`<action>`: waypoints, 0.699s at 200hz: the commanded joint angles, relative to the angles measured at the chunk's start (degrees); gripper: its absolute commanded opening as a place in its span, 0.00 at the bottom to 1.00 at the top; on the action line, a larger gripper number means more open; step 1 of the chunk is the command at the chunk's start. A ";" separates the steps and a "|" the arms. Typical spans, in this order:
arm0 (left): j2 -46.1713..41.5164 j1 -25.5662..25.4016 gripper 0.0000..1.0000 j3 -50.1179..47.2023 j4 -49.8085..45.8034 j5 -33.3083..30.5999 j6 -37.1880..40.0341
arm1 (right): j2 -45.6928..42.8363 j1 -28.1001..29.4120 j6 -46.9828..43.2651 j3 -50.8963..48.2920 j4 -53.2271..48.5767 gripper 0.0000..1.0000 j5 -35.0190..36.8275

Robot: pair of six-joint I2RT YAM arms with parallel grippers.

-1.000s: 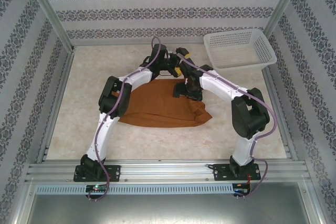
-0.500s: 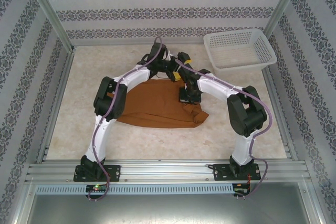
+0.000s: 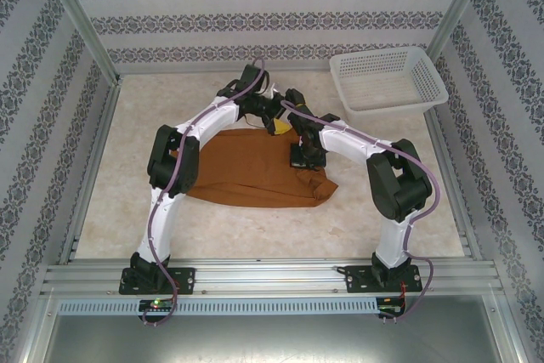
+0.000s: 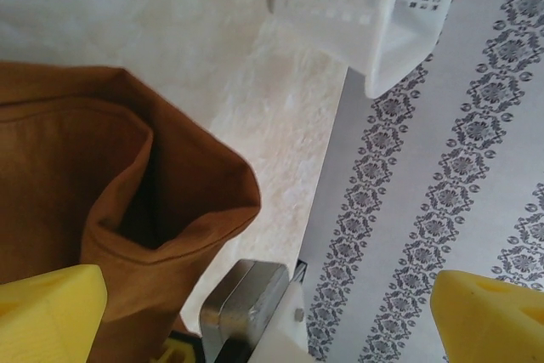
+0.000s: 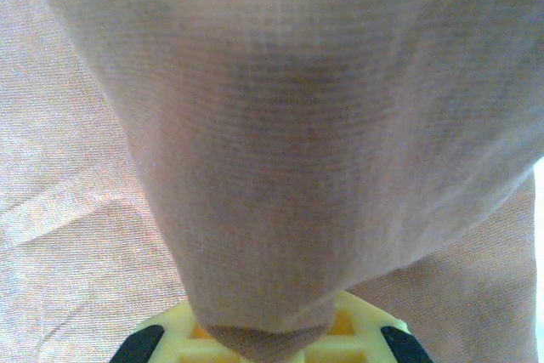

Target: Roll up the long pants

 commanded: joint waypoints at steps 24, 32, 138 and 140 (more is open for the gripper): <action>0.81 -2.50 0.96 -5.79 1.69 3.29 0.09 | -0.14 -0.36 -1.18 0.15 -2.41 0.00 3.50; 1.43 -2.96 0.96 -7.08 5.00 4.10 -1.82 | -0.27 -0.36 -1.22 0.33 -2.52 0.00 3.67; 7.95 -9.63 0.92 -5.33 17.23 5.99 -12.40 | -3.70 -1.00 -2.46 -0.83 -2.23 0.01 6.32; 8.04 -9.69 0.89 -5.33 17.23 5.99 -12.39 | -3.78 -1.05 -2.38 -0.76 -2.21 0.01 6.29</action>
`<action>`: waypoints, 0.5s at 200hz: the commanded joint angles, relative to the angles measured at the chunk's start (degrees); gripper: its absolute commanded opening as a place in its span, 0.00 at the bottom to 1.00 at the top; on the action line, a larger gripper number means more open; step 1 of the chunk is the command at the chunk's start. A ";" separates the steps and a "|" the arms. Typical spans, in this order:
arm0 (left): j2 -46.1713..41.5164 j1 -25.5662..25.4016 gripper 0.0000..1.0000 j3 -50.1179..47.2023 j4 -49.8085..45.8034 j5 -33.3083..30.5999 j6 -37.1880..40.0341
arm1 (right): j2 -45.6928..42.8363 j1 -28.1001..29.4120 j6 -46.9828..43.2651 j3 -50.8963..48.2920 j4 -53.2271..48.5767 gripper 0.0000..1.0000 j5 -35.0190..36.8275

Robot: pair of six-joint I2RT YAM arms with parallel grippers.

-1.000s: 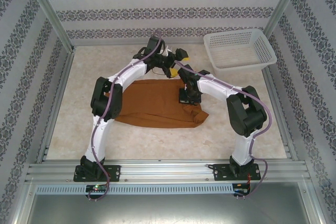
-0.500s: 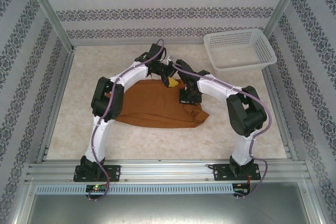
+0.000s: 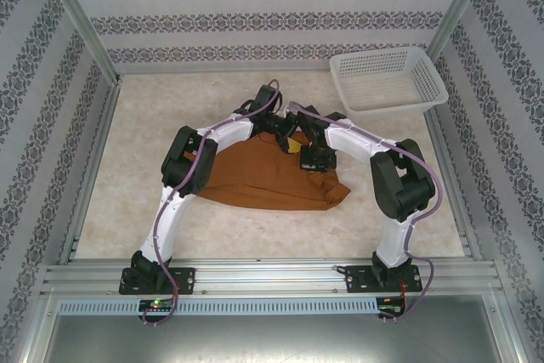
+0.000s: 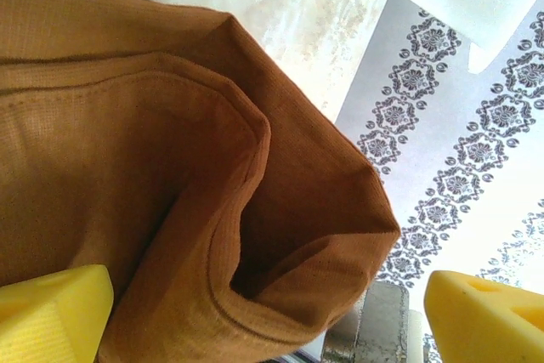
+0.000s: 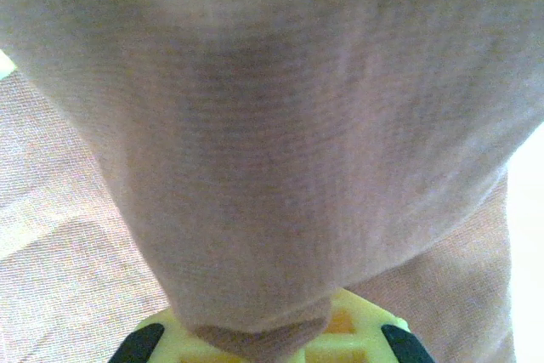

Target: Roll up the long pants

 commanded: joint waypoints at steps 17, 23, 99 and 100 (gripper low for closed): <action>3.16 -5.92 0.37 1.04 1.94 1.23 -1.73 | -2.65 0.98 -3.14 1.01 3.39 0.01 1.94; 3.54 -6.01 0.17 1.05 2.84 1.08 -2.46 | -2.48 0.99 -3.22 1.49 3.14 0.01 1.77; 5.97 -4.98 0.00 4.90 0.23 0.69 -1.74 | -1.42 -0.02 -6.50 3.07 5.34 0.01 4.51; 5.95 -4.87 0.00 5.00 0.01 0.60 -1.65 | -1.36 -0.04 -6.58 3.15 5.42 0.01 4.52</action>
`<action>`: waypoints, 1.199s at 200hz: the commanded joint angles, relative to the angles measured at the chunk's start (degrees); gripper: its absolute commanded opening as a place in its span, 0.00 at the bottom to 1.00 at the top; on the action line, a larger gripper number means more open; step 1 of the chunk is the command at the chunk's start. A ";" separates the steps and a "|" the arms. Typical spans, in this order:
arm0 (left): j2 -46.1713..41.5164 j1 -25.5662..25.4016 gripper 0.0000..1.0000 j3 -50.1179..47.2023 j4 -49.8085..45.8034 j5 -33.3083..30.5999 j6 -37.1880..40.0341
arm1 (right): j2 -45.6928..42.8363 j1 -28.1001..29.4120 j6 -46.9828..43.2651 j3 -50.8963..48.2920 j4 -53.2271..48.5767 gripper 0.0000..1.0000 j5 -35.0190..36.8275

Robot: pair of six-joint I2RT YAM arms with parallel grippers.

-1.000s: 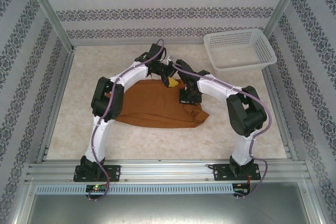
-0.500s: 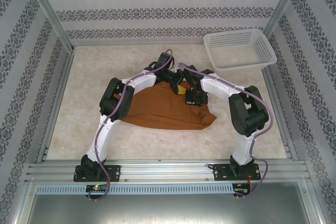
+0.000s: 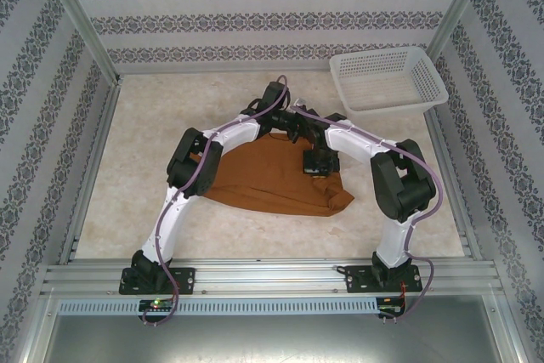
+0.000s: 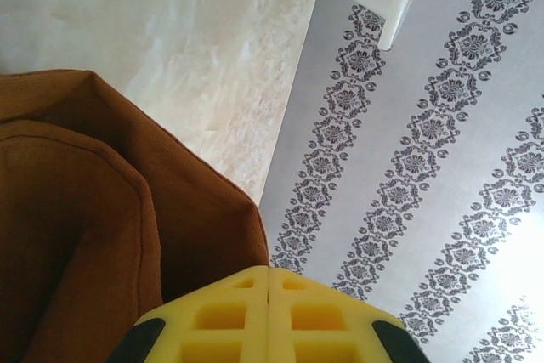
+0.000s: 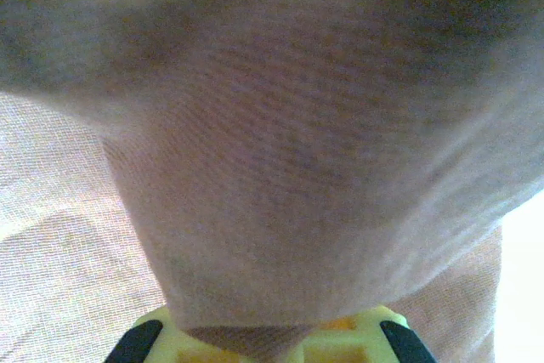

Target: Roll up the long pants

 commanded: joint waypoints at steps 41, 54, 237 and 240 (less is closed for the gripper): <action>1.67 1.32 0.01 3.22 -9.12 -2.01 3.17 | 2.87 -3.11 -8.81 7.25 10.95 0.01 2.21; 0.60 2.07 0.02 3.86 -10.73 -2.38 4.29 | 4.72 -3.66 -8.35 8.67 12.03 0.01 -0.54; -3.60 2.88 0.11 5.22 -14.56 -2.57 6.49 | -23.20 -21.20 -7.30 -10.05 3.22 0.97 -0.86; -3.67 2.86 0.11 5.15 -14.56 -2.52 6.56 | -23.13 -21.35 -7.04 -11.18 4.00 0.97 -1.39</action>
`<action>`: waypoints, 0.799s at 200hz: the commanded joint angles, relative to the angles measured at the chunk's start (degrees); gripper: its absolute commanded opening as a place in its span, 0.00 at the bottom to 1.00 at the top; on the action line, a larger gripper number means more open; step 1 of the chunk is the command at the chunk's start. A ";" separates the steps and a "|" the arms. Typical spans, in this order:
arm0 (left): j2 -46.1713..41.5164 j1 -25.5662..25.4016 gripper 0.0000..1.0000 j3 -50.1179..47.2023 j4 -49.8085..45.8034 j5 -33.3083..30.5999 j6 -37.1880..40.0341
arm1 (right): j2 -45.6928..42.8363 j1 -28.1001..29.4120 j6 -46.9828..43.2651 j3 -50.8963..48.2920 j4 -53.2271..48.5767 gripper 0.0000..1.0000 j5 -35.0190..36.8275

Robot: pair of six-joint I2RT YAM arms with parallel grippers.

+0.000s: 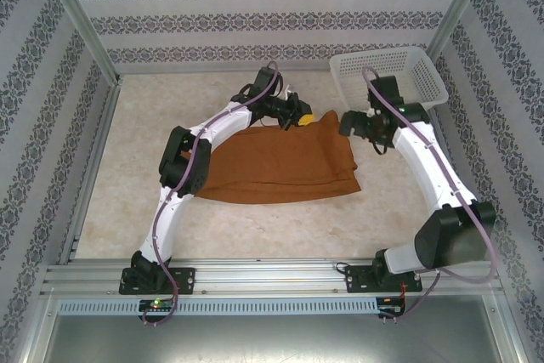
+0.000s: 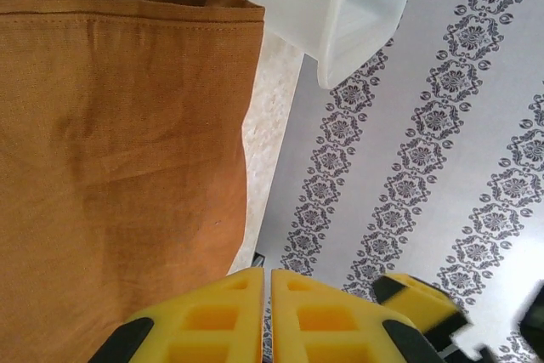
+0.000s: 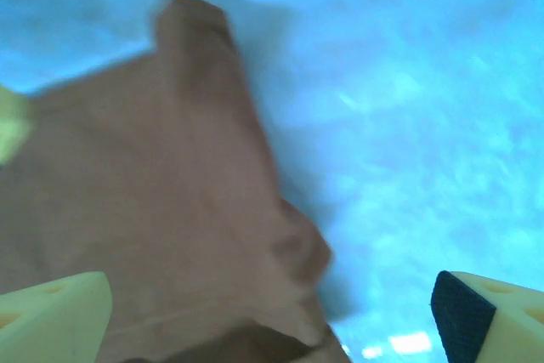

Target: Roll up the long pants

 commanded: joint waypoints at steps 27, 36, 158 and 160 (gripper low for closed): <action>-1.83 -0.42 0.11 -2.23 -0.90 0.88 0.85 | 4.21 -1.75 7.46 -17.68 9.07 0.96 -8.12; -2.56 -0.68 0.11 -3.05 -0.68 0.65 0.88 | 5.01 -1.71 9.51 -20.00 12.08 0.96 -10.17; -1.32 -2.11 0.11 -3.35 1.05 0.60 -0.82 | 13.27 0.49 13.69 -21.34 25.22 0.00 -15.31; -1.30 -2.05 0.11 -3.39 0.96 0.60 -0.74 | 13.20 0.45 13.49 -21.00 24.80 0.00 -15.32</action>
